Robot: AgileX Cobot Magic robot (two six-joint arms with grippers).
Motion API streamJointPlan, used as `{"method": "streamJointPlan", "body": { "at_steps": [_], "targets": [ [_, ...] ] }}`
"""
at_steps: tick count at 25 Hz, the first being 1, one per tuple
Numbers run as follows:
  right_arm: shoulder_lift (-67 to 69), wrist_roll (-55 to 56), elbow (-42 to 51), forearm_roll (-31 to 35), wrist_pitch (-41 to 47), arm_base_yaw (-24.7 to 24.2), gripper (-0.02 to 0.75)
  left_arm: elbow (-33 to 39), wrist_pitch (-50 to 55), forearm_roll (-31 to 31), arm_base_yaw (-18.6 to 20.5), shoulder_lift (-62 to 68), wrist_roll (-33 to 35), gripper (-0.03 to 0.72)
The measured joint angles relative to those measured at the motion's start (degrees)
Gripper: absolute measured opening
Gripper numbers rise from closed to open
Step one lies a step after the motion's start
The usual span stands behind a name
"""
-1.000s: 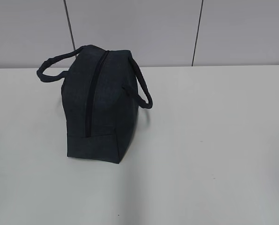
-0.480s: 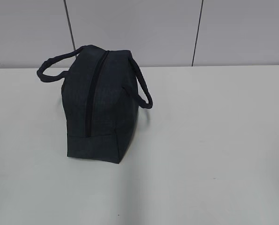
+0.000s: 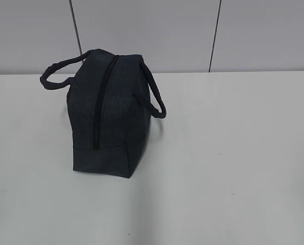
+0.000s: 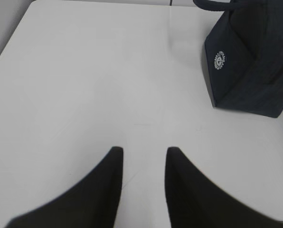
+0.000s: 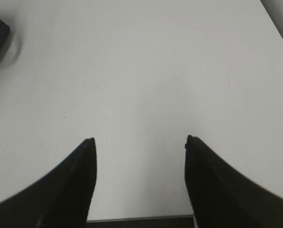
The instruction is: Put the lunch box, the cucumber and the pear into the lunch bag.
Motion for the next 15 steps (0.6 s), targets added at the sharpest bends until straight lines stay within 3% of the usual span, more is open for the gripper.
{"method": "streamJointPlan", "body": {
  "at_steps": [15],
  "targets": [
    [0.0, 0.0, 0.0, 0.0, 0.0, -0.21, 0.438, 0.0, 0.0, 0.0, 0.18, 0.0, 0.0, 0.235]
  ]
}}
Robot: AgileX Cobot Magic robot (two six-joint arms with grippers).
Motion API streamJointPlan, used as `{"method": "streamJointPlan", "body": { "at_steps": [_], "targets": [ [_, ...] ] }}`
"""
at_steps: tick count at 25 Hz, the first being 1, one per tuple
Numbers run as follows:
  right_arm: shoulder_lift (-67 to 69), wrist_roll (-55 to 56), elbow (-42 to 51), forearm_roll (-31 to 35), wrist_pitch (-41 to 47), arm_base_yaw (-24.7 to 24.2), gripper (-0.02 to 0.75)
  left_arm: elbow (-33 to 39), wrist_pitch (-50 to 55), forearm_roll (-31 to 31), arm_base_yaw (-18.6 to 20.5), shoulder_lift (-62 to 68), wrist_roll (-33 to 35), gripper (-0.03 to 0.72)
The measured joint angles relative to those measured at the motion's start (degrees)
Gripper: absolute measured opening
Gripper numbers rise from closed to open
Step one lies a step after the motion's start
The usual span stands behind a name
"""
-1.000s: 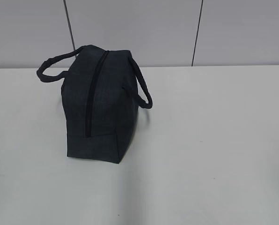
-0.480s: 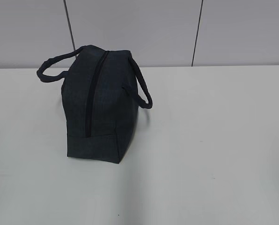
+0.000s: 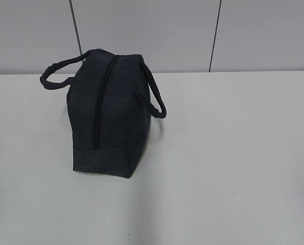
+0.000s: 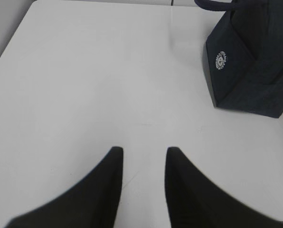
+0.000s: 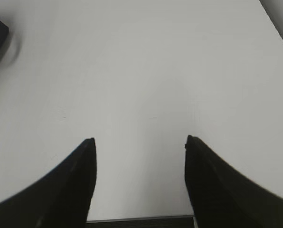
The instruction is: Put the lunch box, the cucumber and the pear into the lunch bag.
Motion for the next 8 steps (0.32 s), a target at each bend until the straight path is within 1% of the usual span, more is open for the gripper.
{"method": "streamJointPlan", "body": {
  "at_steps": [8],
  "targets": [
    [0.0, 0.0, 0.0, 0.0, 0.0, 0.0, 0.438, 0.0, 0.0, 0.0, 0.0, 0.0, 0.0, 0.235]
  ]
}}
